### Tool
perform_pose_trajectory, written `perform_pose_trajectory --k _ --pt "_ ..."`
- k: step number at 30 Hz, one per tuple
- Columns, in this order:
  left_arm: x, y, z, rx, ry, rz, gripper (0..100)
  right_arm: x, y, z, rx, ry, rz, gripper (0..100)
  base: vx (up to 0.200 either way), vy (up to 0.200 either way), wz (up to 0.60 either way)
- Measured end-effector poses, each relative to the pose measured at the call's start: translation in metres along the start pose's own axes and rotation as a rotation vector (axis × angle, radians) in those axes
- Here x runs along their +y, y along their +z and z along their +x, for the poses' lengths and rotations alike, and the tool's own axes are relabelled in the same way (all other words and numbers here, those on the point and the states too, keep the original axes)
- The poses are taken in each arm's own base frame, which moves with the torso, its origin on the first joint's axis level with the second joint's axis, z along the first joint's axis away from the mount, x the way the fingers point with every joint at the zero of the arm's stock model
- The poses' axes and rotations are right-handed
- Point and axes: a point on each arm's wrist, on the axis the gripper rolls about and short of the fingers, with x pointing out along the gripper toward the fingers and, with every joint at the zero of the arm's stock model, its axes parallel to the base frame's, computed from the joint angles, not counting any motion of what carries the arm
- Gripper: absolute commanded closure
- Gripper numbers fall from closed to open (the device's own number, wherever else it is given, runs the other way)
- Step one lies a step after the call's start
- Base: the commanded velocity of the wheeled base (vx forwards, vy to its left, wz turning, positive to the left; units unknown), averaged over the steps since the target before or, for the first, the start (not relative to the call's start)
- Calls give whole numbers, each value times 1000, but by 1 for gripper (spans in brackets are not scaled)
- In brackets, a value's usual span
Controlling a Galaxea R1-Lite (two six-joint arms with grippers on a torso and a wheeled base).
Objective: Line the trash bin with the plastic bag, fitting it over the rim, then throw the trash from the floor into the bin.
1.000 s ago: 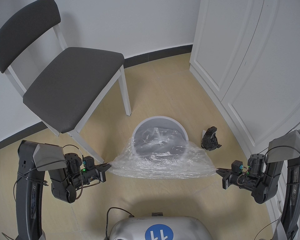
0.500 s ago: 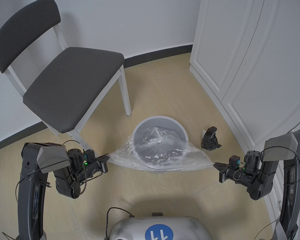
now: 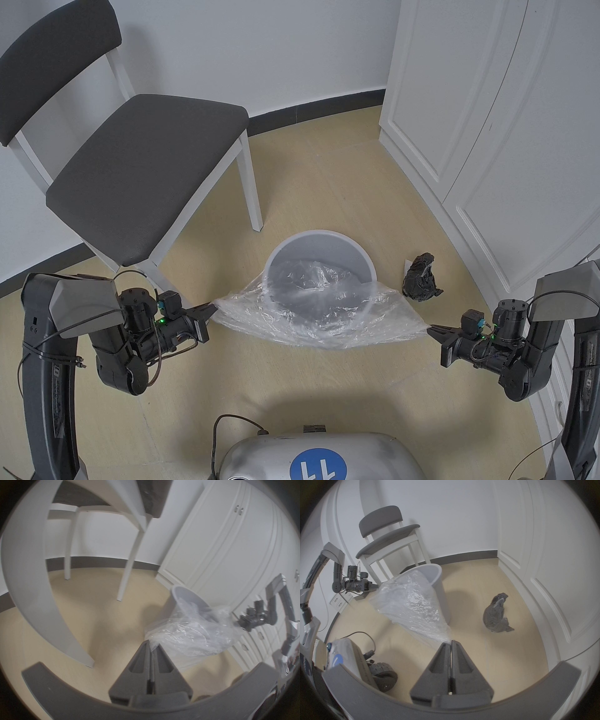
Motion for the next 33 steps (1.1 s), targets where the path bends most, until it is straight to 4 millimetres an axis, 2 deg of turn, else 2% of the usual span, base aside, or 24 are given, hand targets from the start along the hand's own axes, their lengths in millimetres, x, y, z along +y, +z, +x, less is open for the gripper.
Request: perform_pose_trajectory --k 7,12,19,33 --pt "0 -4 -23 52 -128 101 100 2 -1 -8 8 42 -30 100 0 0 0" --pt "4 -5 -29 60 -127 101 100 -1 -1 -9 4 38 -34 100 0 0 0" --pt "7 -3 -24 46 -125 77 100 -5 1 -5 -12 24 -29 100 0 0 0" --pt "10 -16 -11 56 -135 69 100 -12 -2 9 -27 -10 39 100 0 0 0"
